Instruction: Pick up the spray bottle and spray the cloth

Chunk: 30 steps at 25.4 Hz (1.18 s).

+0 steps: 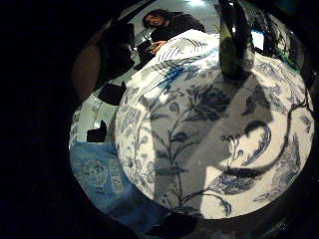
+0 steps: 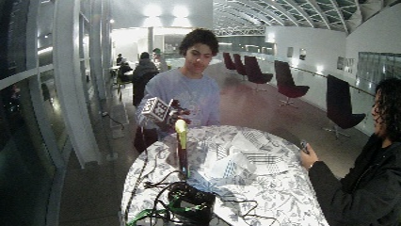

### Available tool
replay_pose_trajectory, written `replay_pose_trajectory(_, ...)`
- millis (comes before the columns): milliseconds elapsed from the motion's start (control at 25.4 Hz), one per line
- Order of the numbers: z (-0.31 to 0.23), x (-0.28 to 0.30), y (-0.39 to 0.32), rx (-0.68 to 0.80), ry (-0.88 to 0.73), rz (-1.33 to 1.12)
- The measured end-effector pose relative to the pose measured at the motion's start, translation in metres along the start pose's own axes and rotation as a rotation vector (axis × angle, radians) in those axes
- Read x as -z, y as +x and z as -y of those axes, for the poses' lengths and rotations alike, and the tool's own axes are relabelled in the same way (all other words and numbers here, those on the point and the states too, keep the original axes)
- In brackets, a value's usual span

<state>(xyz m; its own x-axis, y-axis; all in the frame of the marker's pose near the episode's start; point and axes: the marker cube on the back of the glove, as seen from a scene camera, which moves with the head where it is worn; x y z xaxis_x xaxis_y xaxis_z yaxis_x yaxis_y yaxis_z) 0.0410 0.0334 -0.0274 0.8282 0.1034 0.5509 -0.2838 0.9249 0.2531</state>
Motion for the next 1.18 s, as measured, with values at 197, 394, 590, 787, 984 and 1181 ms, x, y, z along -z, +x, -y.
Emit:
replay_pose_trajectory(197,-0.001,0.018,0.015,-0.090,0.099,0.143)
replay_pose_trajectory(394,0.005,0.020,0.030,-0.125,0.134,0.165)
replay_pose_trajectory(590,0.034,0.020,0.050,-0.170,0.278,0.104)
replay_pose_trajectory(787,0.061,0.027,0.075,-0.279,0.333,0.043)
replay_pose_trajectory(984,0.090,0.031,0.100,-0.328,0.371,0.088)
replay_pose_trajectory(1181,0.121,0.030,0.119,-0.359,0.400,0.168)
